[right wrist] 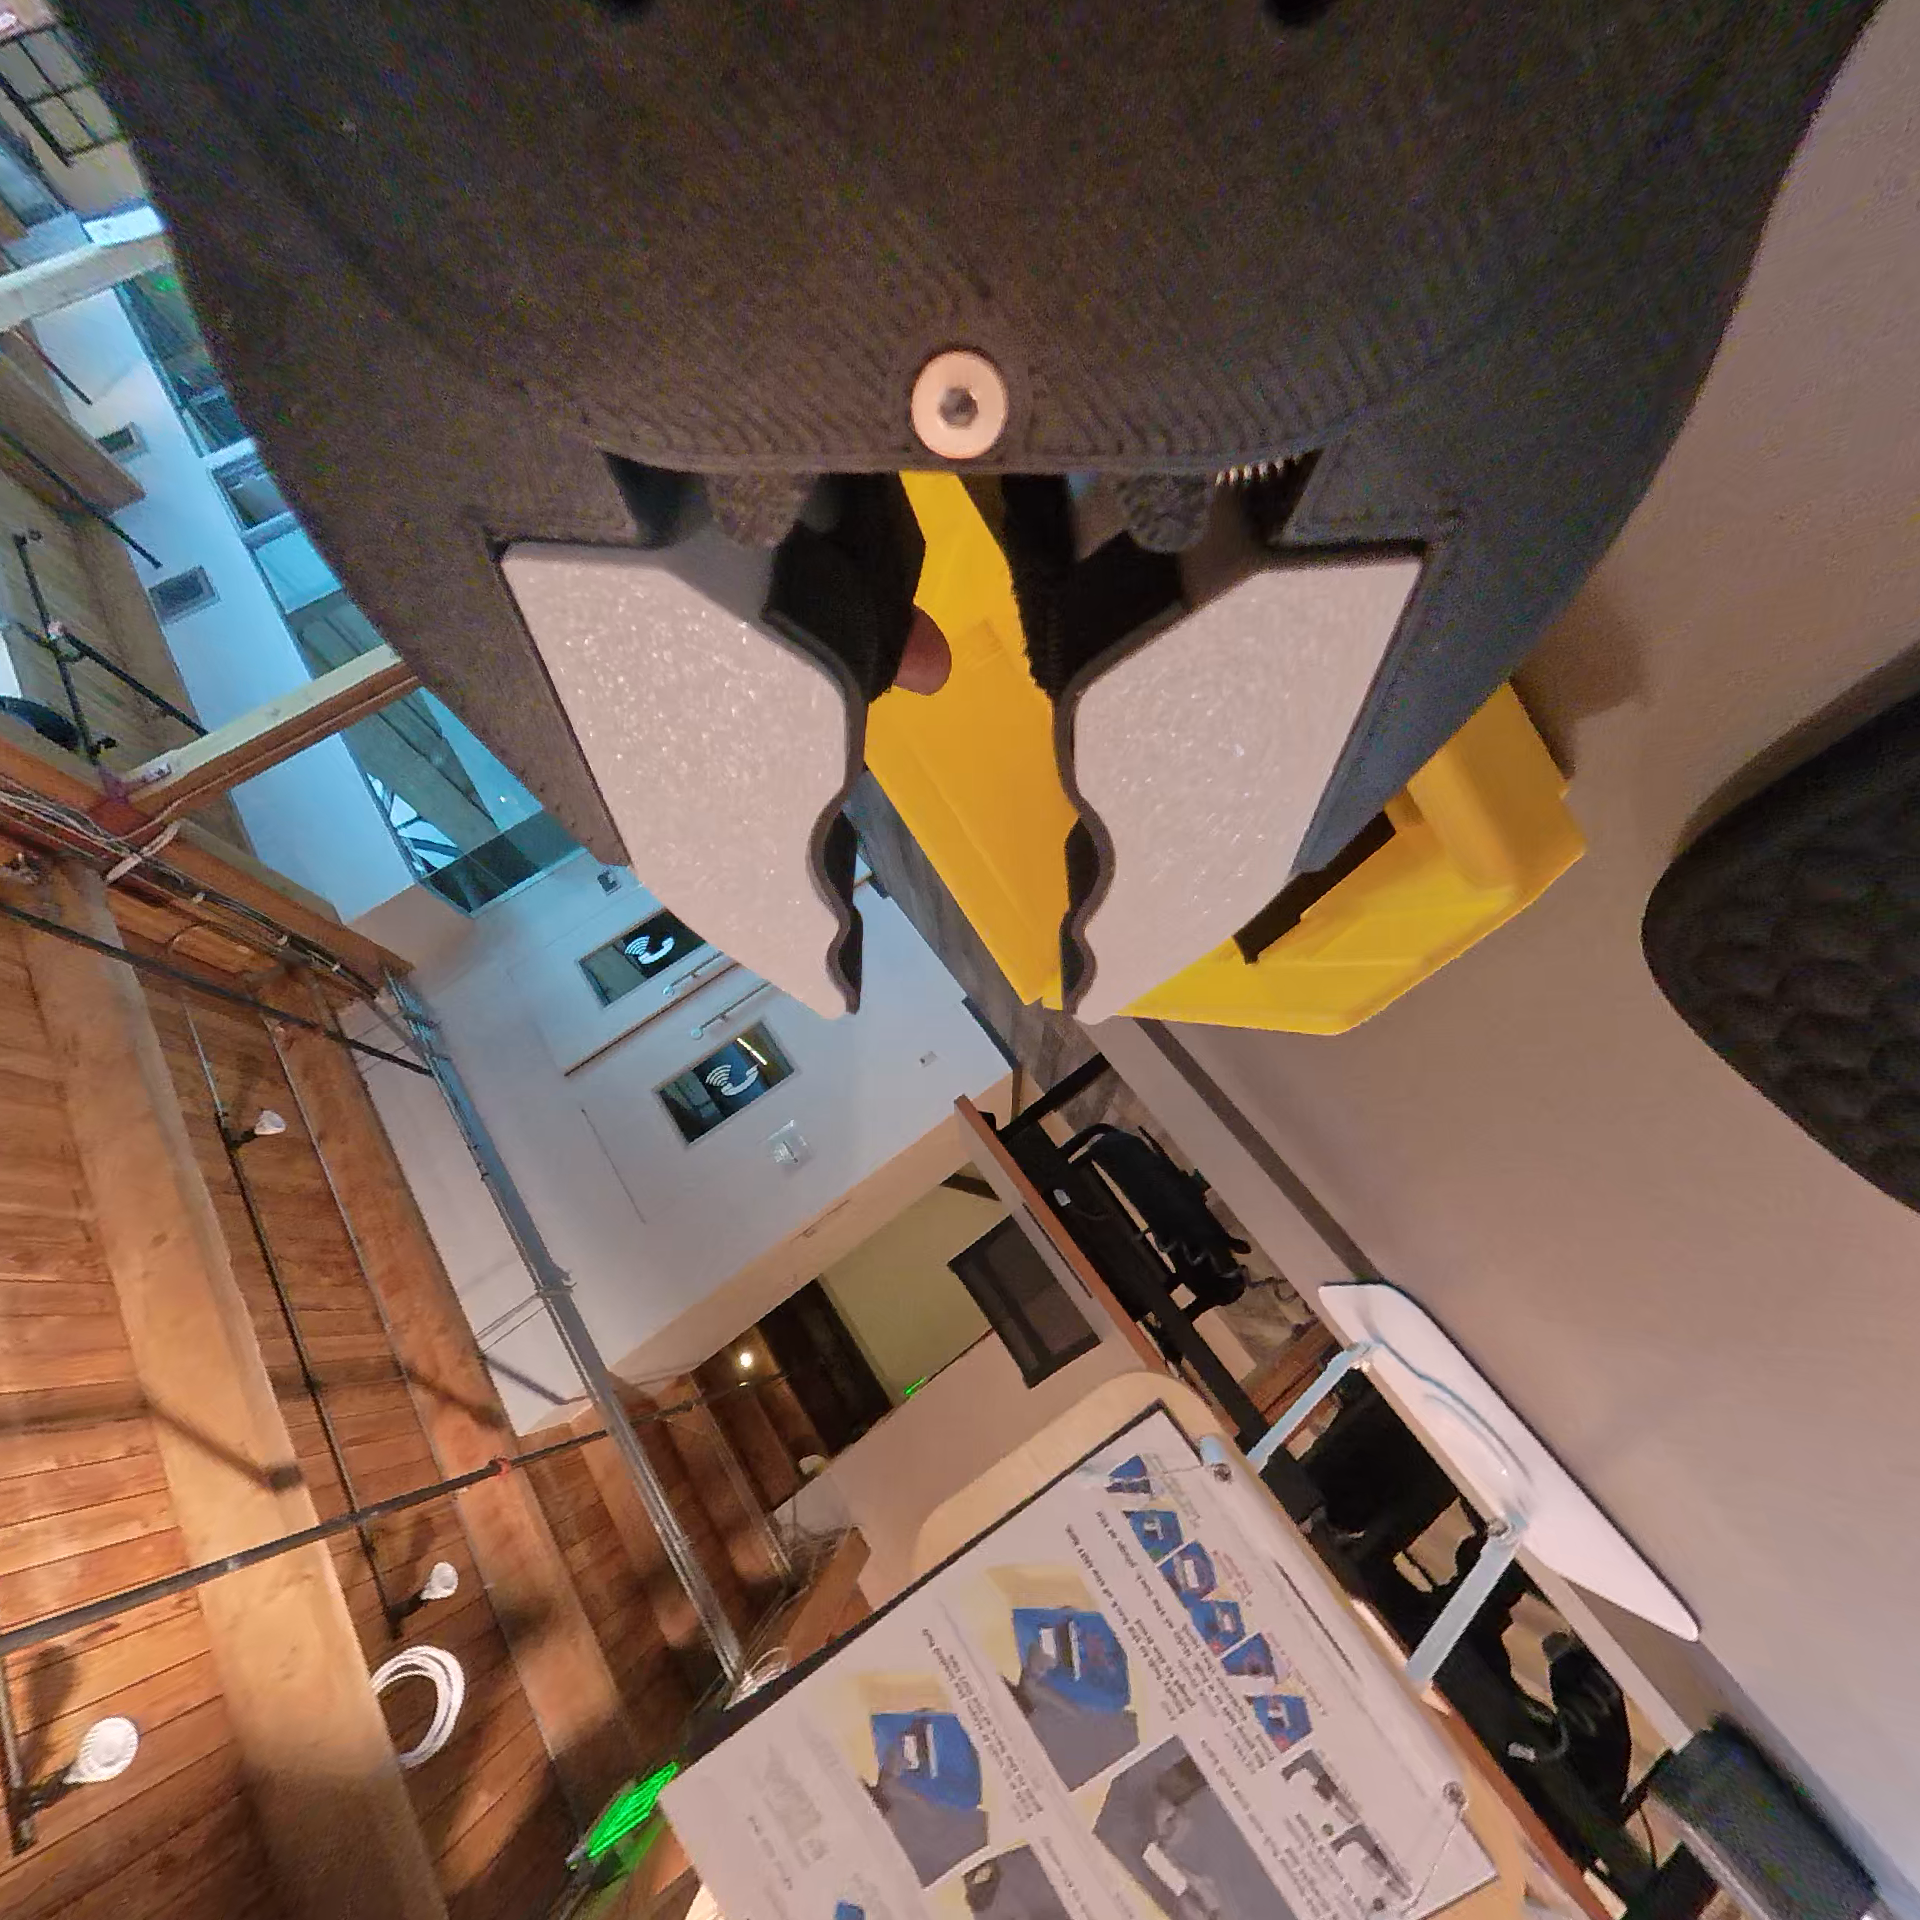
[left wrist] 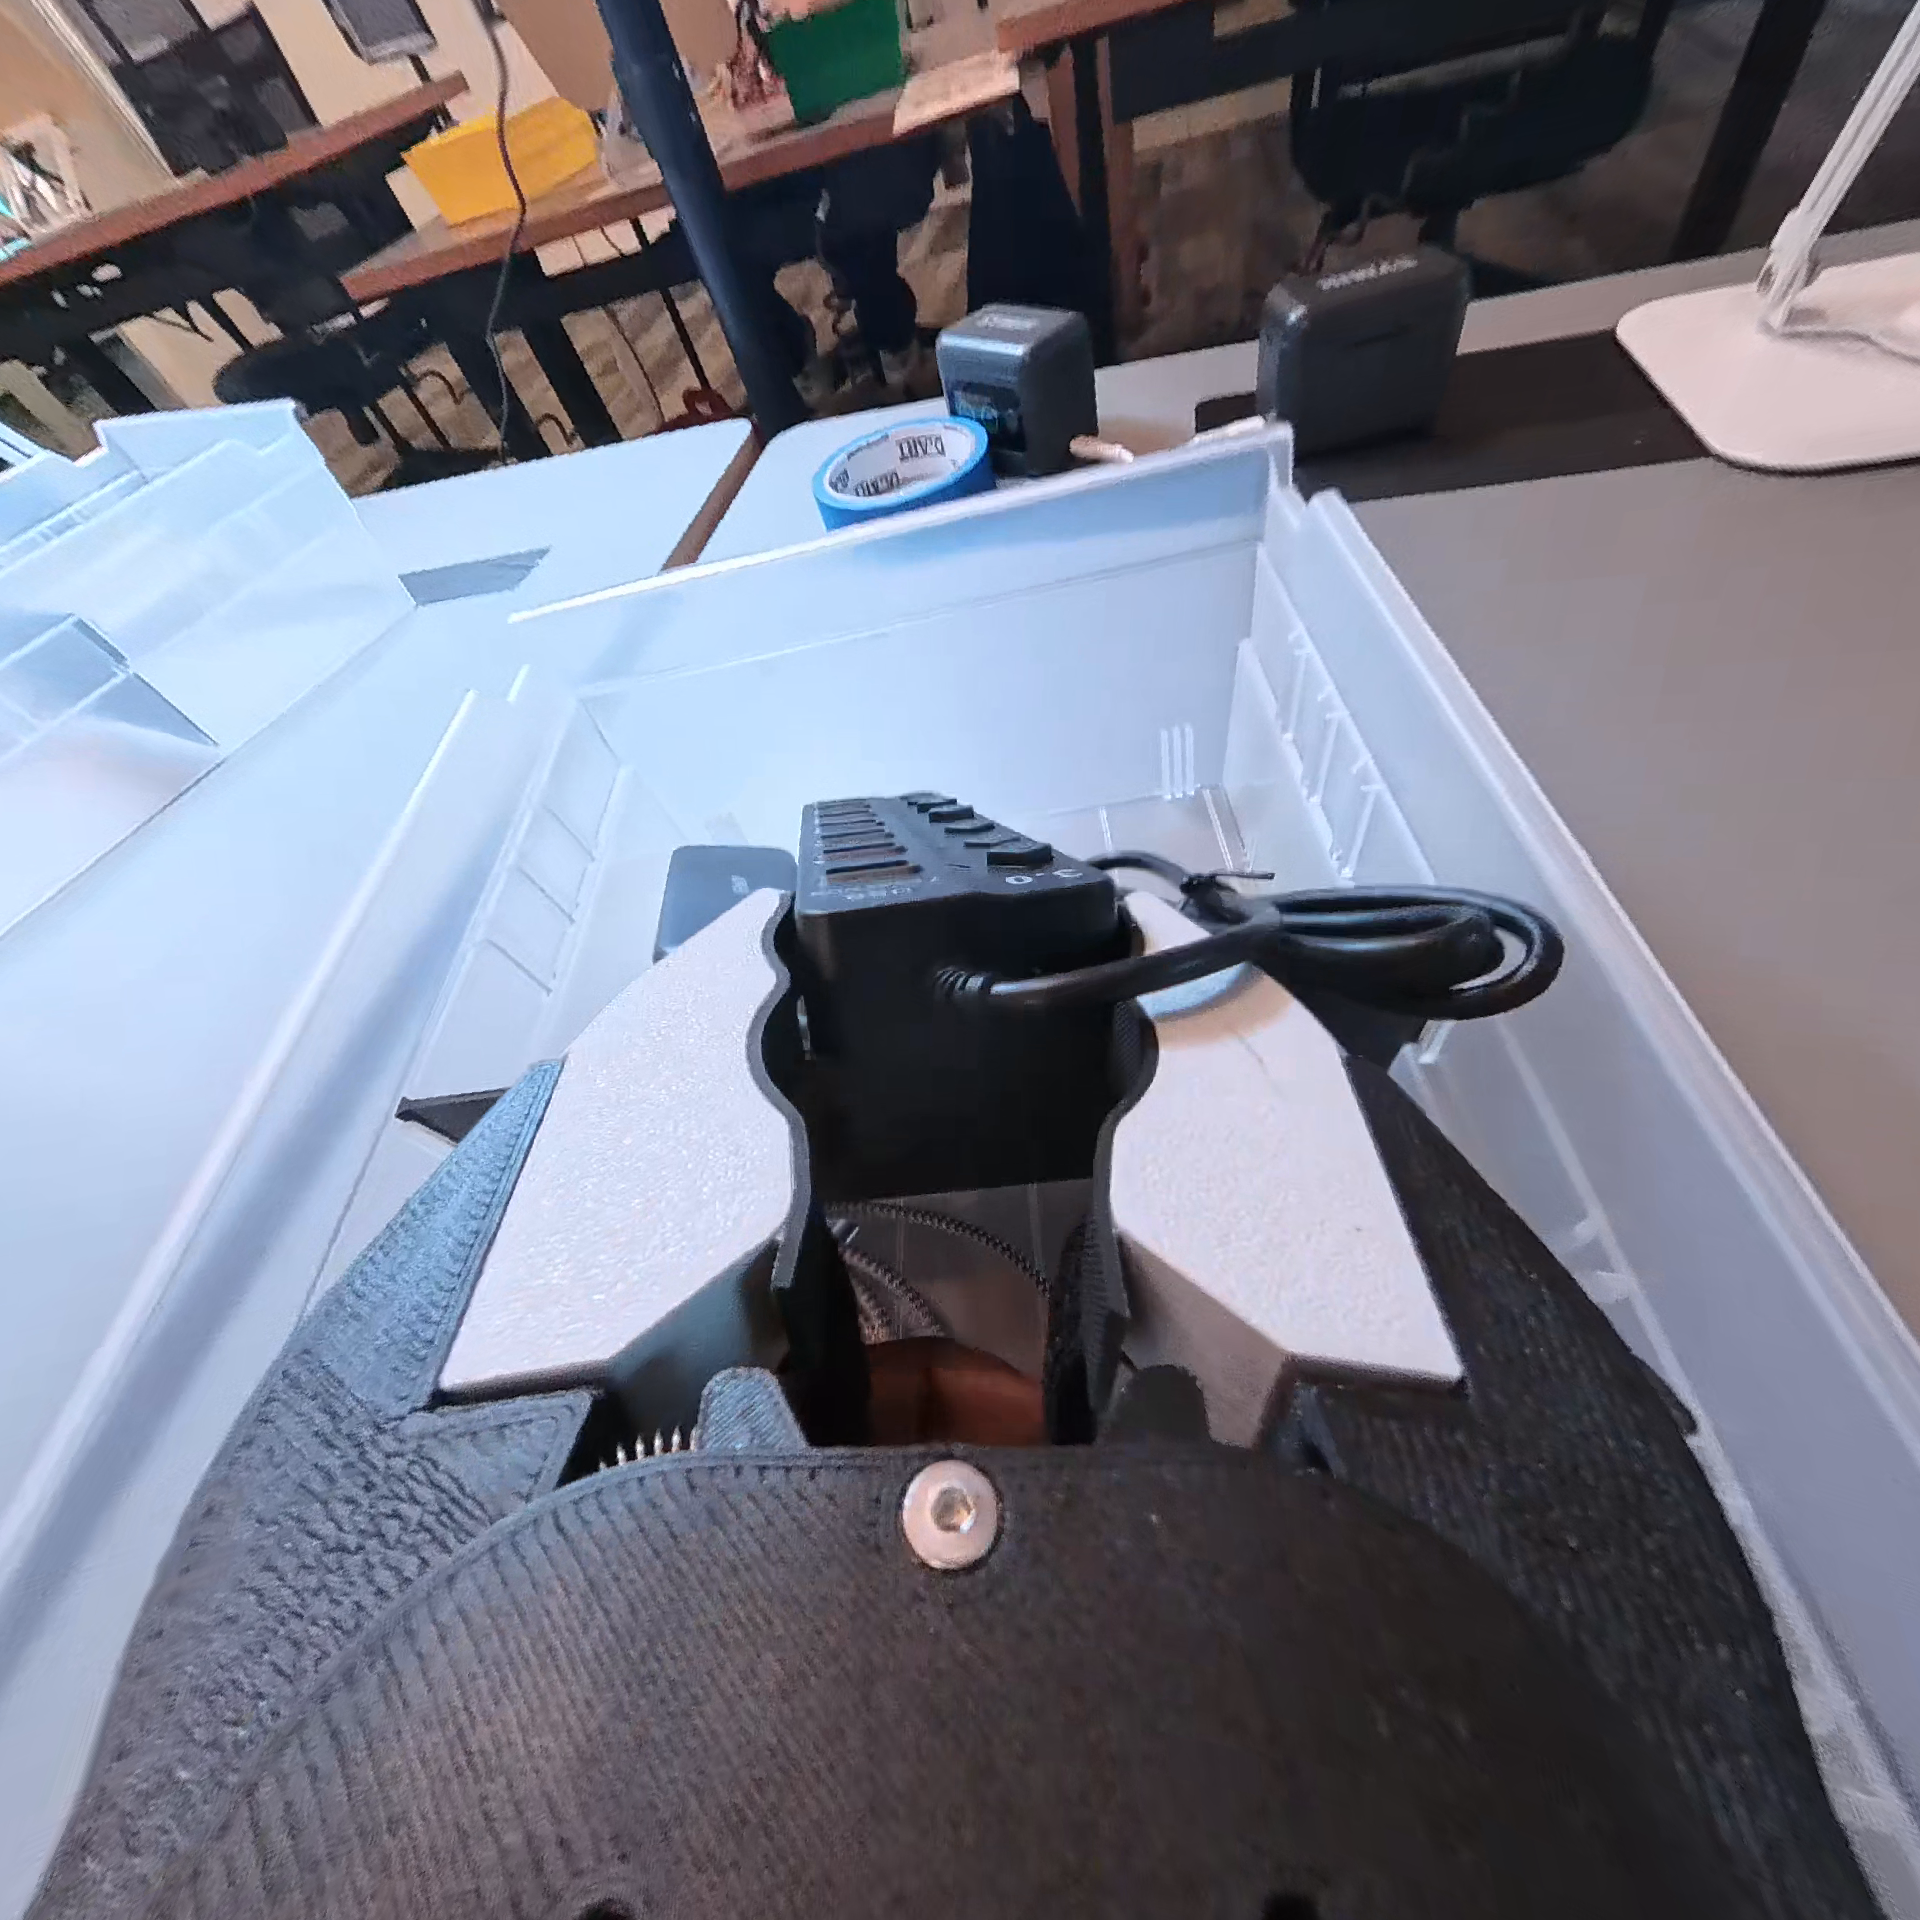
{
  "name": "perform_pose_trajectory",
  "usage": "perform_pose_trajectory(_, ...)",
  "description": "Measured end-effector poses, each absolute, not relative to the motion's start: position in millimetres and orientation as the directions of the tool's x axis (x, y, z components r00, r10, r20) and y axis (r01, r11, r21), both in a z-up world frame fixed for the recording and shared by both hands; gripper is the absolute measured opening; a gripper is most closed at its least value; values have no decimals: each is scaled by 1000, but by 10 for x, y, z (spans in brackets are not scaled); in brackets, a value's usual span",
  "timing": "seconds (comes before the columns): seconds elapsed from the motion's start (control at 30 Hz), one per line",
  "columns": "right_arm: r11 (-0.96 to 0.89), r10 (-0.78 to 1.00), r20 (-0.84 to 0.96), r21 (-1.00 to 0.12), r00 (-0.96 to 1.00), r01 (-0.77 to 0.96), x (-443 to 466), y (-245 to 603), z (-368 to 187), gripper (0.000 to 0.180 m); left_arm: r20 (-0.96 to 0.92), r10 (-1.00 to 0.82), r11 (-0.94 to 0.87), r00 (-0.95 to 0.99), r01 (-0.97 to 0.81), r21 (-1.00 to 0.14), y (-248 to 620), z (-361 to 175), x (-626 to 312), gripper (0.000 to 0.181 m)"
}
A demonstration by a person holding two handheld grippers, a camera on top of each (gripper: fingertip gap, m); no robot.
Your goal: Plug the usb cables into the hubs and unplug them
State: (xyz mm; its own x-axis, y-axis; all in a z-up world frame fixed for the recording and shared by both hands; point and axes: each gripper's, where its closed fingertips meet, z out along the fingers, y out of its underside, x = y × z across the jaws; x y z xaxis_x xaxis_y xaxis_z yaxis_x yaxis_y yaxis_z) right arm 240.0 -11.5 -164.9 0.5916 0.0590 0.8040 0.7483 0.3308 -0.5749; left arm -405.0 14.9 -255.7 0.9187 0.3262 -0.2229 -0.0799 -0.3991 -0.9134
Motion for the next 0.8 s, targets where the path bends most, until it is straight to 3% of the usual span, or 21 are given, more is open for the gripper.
perform_pose_trajectory(0.2, 319, 64, 818, -559, 571, 765, 2358, -81, -1681, 36, -182, 321, -207, 929, -119, -971, 148, -2223, -4012, 55)
perform_pose_trajectory(0.6, 342, 74, 823, -552, 564, 761, 2250, -78, -1667, 35, -266, 319, 63, 910, -300, -952, -83, -1161, -3855, 55)
perform_pose_trajectory(0.8, 436, 203, 773, -621, 601, 651, 1990, -156, -1628, 35, -179, 116, 249, 977, -203, -947, -285, -602, -3352, 55)
